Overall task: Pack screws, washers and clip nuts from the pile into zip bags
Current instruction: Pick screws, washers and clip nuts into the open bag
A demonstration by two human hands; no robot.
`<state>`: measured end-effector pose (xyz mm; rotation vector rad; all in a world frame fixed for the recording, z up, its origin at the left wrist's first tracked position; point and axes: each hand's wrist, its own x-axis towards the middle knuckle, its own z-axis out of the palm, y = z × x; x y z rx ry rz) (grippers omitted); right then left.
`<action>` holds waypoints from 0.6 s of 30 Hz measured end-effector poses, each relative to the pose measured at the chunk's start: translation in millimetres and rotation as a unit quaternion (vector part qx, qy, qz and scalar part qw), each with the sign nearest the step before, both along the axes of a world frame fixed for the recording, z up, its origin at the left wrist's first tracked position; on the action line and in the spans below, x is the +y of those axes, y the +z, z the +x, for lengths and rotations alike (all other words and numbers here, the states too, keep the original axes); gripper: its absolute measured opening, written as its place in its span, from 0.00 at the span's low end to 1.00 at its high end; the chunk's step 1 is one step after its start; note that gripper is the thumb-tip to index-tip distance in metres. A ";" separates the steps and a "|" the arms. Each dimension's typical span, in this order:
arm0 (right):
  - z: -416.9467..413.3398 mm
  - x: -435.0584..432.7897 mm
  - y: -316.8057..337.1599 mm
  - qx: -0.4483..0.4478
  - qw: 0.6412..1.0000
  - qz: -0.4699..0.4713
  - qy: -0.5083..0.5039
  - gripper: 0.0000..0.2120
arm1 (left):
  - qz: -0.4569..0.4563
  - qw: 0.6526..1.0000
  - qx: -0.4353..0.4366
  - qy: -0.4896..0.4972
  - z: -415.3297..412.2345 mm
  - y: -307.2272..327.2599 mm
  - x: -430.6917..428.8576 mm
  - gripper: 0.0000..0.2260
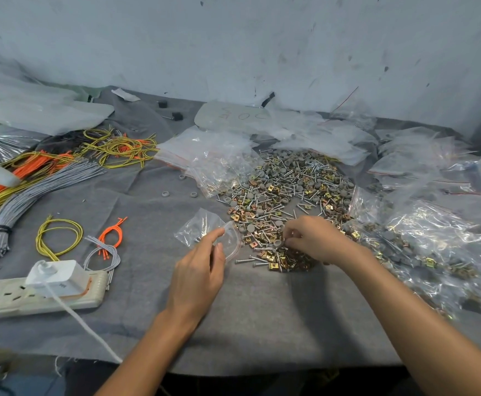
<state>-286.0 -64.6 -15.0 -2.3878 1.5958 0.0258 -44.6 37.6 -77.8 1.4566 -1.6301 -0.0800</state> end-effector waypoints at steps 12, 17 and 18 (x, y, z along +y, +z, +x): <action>51.2 43.2 8.1 -0.402 0.911 0.075 -0.054 0.05 | 0.018 1.000 0.010 -0.004 0.0 1.6 1.3 0.15; 97.4 51.2 -15.4 -0.417 0.907 0.030 -0.050 0.04 | 0.020 1.000 0.020 -0.010 0.6 1.0 1.7 0.15; 102.0 52.5 -19.7 -0.386 0.921 -0.009 -0.049 0.05 | 0.018 0.999 0.023 -0.013 0.9 0.9 1.7 0.16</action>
